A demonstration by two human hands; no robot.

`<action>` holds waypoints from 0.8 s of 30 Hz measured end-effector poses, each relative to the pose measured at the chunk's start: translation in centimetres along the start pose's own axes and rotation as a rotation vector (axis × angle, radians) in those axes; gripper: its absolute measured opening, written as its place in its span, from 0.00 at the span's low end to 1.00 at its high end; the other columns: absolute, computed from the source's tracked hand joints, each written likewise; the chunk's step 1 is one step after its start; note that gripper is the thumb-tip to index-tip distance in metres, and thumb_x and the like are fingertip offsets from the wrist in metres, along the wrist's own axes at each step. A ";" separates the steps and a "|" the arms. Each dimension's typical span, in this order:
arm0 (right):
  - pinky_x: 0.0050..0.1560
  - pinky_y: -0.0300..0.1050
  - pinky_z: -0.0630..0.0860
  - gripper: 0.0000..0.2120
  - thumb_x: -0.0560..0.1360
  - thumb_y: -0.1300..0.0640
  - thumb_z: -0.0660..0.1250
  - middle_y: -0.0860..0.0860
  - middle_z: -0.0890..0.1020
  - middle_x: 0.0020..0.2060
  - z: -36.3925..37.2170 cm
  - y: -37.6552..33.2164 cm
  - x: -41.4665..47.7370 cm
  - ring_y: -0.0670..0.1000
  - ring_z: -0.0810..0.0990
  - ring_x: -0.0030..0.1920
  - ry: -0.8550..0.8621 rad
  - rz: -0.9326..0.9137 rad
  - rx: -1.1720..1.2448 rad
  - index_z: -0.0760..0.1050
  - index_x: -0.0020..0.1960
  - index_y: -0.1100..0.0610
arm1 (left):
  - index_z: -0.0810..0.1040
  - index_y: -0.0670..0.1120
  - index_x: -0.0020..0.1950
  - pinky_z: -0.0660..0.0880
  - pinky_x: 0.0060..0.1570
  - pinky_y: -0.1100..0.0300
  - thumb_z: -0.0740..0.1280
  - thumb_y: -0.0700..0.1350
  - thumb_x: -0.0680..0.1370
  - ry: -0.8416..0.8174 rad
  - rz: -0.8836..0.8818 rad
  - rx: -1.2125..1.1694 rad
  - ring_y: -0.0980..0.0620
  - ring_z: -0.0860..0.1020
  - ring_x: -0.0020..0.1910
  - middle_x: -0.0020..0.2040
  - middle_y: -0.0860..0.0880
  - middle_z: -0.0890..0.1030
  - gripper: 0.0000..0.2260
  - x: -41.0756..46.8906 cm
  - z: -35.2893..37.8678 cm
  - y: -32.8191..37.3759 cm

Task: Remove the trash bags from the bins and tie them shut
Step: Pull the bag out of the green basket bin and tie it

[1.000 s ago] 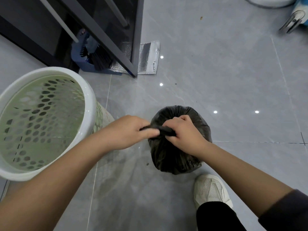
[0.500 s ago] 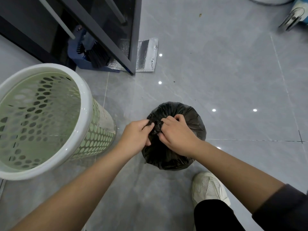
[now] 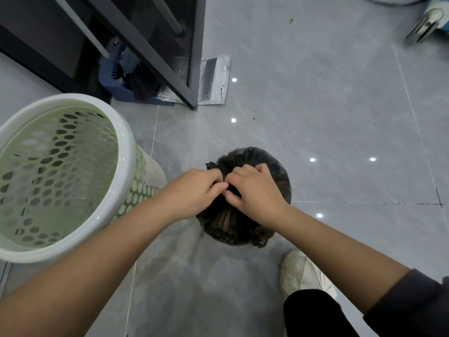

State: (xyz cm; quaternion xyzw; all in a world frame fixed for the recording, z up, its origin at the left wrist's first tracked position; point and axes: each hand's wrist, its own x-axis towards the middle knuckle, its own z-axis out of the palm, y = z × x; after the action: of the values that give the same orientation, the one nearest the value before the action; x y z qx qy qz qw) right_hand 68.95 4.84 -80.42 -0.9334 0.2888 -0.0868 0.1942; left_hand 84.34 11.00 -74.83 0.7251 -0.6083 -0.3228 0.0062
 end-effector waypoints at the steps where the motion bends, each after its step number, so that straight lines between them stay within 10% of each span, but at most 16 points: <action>1: 0.47 0.50 0.67 0.11 0.74 0.46 0.61 0.46 0.78 0.37 -0.1 0.1 0.0 0.50 0.75 0.41 0.011 0.007 0.006 0.78 0.46 0.52 | 0.73 0.51 0.44 0.74 0.40 0.52 0.58 0.54 0.79 -0.017 0.023 0.055 0.50 0.76 0.39 0.38 0.52 0.78 0.09 -0.1 -0.4 -0.1; 11: 0.29 0.41 0.65 0.09 0.73 0.48 0.64 0.47 0.80 0.39 -2.7 -0.3 0.8 0.53 0.79 0.35 0.066 0.082 -0.084 0.77 0.49 0.50 | 0.69 0.50 0.38 0.70 0.36 0.54 0.56 0.53 0.80 0.102 0.105 0.219 0.49 0.75 0.40 0.37 0.52 0.76 0.13 -0.5 -2.6 0.4; 19: 0.44 0.48 0.67 0.12 0.68 0.48 0.69 0.52 0.76 0.40 -2.2 0.5 0.4 0.55 0.73 0.42 0.225 0.007 -0.100 0.73 0.37 0.57 | 0.72 0.48 0.39 0.74 0.39 0.50 0.56 0.54 0.78 0.138 0.109 0.151 0.50 0.76 0.39 0.35 0.52 0.77 0.13 -0.9 -2.5 0.2; 24: 0.36 0.45 0.68 0.16 0.67 0.44 0.72 0.48 0.72 0.32 -2.5 0.5 0.7 0.51 0.74 0.32 0.208 -0.008 -0.039 0.70 0.37 0.55 | 0.71 0.49 0.38 0.74 0.38 0.50 0.57 0.53 0.78 0.180 0.099 0.136 0.50 0.75 0.38 0.35 0.51 0.76 0.13 -1.1 -2.4 0.2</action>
State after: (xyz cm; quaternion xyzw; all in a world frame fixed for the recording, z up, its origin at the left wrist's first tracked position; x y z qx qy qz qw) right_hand 68.57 3.30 -78.29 -0.9240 0.3056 -0.1785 0.1448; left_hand 85.27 10.99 -72.38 0.7191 -0.6607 -0.2136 0.0274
